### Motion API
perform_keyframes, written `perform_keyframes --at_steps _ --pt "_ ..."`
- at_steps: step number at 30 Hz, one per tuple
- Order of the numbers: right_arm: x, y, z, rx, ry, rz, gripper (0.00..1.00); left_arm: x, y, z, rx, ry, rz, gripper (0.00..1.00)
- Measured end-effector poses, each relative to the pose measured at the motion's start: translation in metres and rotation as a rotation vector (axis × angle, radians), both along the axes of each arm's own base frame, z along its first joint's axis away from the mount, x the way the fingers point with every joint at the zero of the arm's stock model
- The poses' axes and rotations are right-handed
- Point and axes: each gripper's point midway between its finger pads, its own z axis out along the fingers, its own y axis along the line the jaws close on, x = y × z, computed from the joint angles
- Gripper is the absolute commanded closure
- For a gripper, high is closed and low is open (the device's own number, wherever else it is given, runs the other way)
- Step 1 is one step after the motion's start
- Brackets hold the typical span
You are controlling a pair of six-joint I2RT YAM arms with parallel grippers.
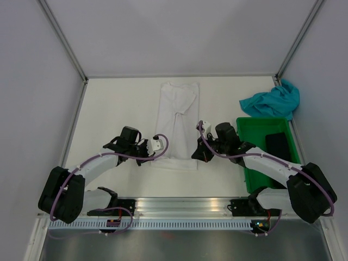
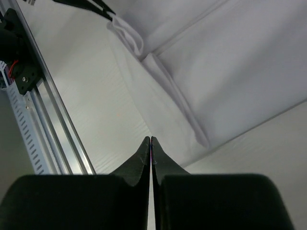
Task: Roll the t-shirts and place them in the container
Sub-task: Roll the tshirt
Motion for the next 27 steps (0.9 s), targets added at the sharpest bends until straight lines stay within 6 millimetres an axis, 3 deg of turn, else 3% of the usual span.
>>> perform_keyframes --at_steps 4,9,13,17,19,22,27 --pt "-0.024 0.009 -0.03 -0.014 0.114 -0.024 0.99 0.004 0.003 -0.001 0.014 -0.009 0.028 0.91" --pt "-0.016 0.009 -0.056 -0.025 0.181 -0.136 0.99 0.009 0.003 -0.001 0.022 -0.026 0.048 0.84" --pt "-0.01 0.007 -0.075 -0.05 0.228 -0.201 0.99 0.011 0.004 -0.002 0.026 -0.032 0.062 0.69" --pt "-0.008 0.005 -0.089 -0.073 0.265 -0.239 0.99 0.017 0.007 -0.002 0.041 -0.052 0.1 0.8" --pt "-0.006 0.006 -0.089 -0.069 0.262 -0.251 0.99 0.031 0.016 -0.003 0.077 -0.105 0.163 0.83" --pt "-0.004 0.005 -0.088 -0.069 0.262 -0.264 0.99 0.049 0.029 0.0 0.123 -0.181 0.245 0.83" --pt "-0.003 0.005 -0.089 -0.069 0.263 -0.273 0.99 0.055 0.034 0.004 0.139 -0.214 0.273 0.84"
